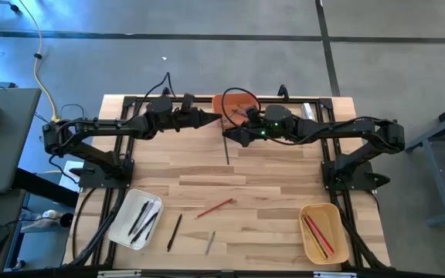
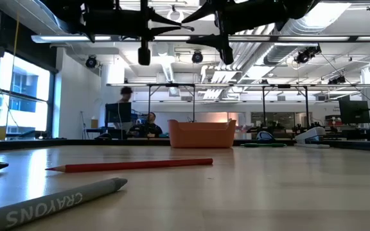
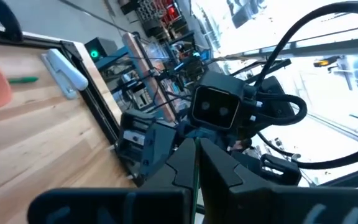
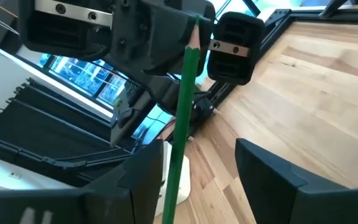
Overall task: Sort crayons/erasers/pens/pencils in bins
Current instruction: Put the green pencil into the yellow bin
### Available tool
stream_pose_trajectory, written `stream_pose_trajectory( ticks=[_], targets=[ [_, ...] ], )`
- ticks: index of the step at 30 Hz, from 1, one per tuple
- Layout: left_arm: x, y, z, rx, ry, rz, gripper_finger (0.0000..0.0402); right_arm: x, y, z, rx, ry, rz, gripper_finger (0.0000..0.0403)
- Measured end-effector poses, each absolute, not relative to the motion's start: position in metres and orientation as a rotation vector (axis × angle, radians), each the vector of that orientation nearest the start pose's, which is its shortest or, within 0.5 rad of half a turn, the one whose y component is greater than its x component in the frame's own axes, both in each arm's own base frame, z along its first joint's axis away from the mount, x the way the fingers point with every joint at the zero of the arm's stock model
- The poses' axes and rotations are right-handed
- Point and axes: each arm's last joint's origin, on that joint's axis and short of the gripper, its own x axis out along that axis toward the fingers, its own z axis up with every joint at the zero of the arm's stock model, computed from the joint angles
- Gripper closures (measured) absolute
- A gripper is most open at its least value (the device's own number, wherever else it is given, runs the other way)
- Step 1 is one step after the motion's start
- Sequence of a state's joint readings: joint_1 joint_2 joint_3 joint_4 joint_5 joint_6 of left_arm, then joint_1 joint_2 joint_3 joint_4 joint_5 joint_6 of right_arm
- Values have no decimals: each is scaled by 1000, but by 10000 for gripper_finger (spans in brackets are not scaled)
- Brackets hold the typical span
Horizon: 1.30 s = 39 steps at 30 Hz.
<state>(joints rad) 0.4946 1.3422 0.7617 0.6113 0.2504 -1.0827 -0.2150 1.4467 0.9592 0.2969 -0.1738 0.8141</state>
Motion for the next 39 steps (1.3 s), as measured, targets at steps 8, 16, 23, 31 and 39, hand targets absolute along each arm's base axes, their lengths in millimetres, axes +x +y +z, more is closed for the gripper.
stream_pose_trajectory(
  ticks=[8,16,23,31,39],
  targets=[
    [279,135,281,-1067,-140,187,401,320,-65,286,846,157,-113,214],
    [280,136,279,-1059,-135,194,401,320,-64,286,837,156,-107,312],
    [280,136,280,-1047,-139,190,393,320,-64,286,815,160,-104,393],
    [269,141,292,-933,-164,160,338,322,-64,295,766,164,-87,396],
    [247,140,316,-723,-226,160,284,322,-63,313,694,344,-133,395]
  ],
)
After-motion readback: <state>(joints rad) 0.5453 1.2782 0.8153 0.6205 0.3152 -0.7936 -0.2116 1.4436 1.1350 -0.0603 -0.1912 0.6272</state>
